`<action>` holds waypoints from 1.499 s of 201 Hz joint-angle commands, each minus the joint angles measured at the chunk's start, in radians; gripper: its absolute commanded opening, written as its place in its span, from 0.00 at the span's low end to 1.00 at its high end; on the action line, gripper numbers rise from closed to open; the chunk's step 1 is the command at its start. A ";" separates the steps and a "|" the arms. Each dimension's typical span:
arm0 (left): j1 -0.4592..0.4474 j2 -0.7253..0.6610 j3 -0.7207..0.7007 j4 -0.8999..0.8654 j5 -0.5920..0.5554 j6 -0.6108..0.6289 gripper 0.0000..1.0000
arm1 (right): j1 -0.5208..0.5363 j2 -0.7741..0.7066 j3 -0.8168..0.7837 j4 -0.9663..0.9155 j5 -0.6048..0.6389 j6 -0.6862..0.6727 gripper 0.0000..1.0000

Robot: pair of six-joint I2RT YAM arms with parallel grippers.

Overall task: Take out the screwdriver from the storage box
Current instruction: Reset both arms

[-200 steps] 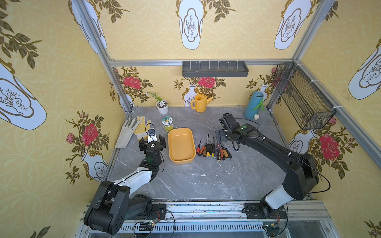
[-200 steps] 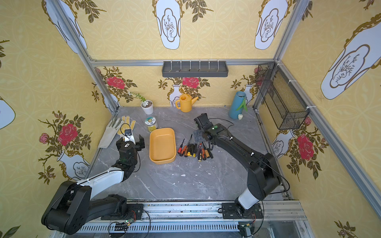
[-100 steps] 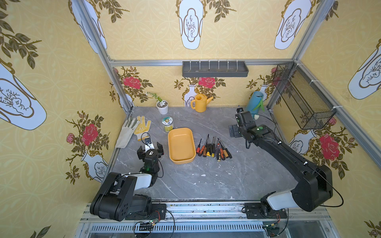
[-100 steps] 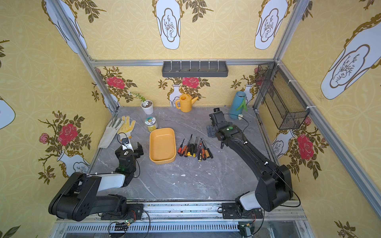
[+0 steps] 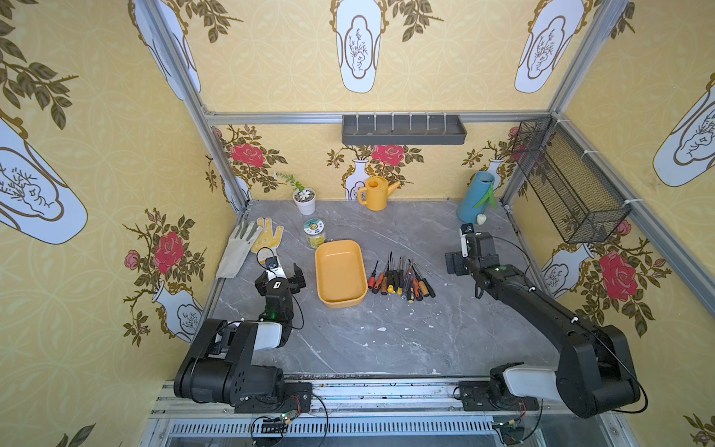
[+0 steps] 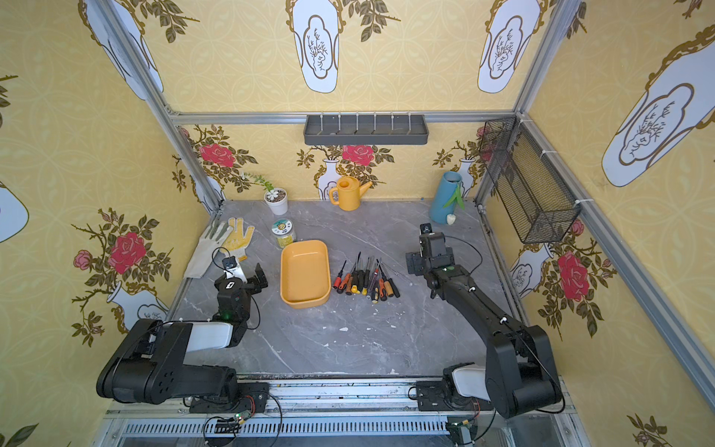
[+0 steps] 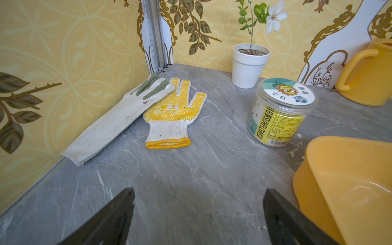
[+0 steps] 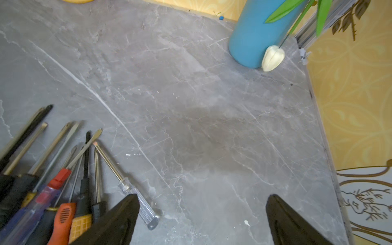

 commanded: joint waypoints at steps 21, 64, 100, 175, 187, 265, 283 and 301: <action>0.001 0.003 -0.003 0.029 0.008 -0.007 0.99 | -0.002 -0.055 -0.185 0.343 0.031 0.018 0.97; 0.001 0.003 -0.002 0.029 0.005 -0.006 0.99 | -0.017 -0.070 -0.347 0.572 0.037 0.013 0.97; 0.001 0.003 -0.002 0.029 0.008 -0.006 0.99 | -0.044 -0.059 -0.436 0.736 0.011 -0.014 0.97; 0.001 0.004 -0.003 0.029 0.006 -0.007 0.99 | -0.175 0.102 -0.491 0.921 -0.126 0.063 0.97; 0.001 0.004 -0.002 0.030 0.006 -0.007 0.99 | -0.179 0.130 -0.502 0.979 -0.126 0.068 0.97; 0.000 0.002 -0.003 0.029 0.008 -0.007 0.99 | -0.182 0.143 -0.515 1.012 -0.133 0.064 0.97; 0.001 0.003 -0.002 0.030 0.007 -0.006 0.99 | -0.181 0.142 -0.515 1.011 -0.133 0.064 0.97; 0.000 0.002 -0.002 0.029 0.008 -0.006 0.99 | -0.182 0.141 -0.516 1.011 -0.134 0.064 0.97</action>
